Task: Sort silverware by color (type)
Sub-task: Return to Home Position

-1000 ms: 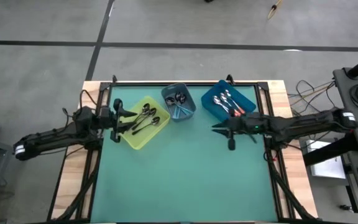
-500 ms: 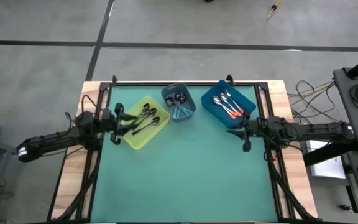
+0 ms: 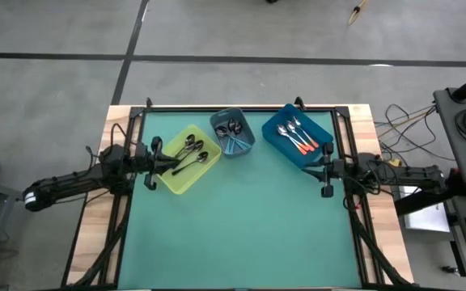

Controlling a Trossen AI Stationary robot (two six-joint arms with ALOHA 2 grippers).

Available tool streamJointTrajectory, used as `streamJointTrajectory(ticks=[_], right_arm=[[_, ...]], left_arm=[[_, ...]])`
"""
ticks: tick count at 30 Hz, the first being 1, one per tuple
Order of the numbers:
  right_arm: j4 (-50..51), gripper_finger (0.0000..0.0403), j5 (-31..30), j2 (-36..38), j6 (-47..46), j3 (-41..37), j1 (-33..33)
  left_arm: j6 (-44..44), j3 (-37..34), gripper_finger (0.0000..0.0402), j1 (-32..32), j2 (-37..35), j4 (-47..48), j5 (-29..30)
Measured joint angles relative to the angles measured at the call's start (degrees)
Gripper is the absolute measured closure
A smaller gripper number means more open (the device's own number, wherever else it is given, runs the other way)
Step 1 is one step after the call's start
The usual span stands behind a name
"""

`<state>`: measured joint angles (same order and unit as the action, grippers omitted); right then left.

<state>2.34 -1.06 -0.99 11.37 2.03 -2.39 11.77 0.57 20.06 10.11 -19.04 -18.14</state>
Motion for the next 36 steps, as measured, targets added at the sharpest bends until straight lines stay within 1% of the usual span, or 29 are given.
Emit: streamJointTrajectory(ticks=[2,5,7,9,12,14,18,36], right_arm=[[0.0,0.0344,0.0,-0.3,0.2,0.0,0.0],[0.0,0.0344,0.0,-0.3,-1.7,0.0,0.0],[0.0,0.0344,0.0,-0.3,-4.0,0.0,0.0],[0.0,0.0344,-0.9,-0.6,-7.3,0.0,-0.1],[0.2,0.0344,-2.0,-0.9,-8.0,0.1,-0.1],[0.3,0.0344,-1.9,-1.0,-9.2,0.1,0.0],[0.3,0.0344,-1.9,-1.0,-10.3,0.1,0.0],[0.3,0.0344,-1.9,-1.0,-10.3,0.1,0.0]], left_arm=[[0.8,0.0,0.0391,0.0,0.0,0.1,-1.6],[0.5,0.0,0.0379,0.0,0.0,0.2,-1.9],[-0.7,0.0,0.0378,0.0,0.1,0.3,0.1],[-1.8,0.0,0.0378,0.0,0.1,1.0,3.4],[-2.3,0.0,0.0379,0.0,0.1,2.4,7.2],[-2.3,0.0,0.0379,0.0,0.4,2.7,8.2],[-2.2,0.0,0.0379,0.0,1.0,2.9,8.2],[-2.1,0.5,0.038,0.0,2.5,2.8,8.3]])
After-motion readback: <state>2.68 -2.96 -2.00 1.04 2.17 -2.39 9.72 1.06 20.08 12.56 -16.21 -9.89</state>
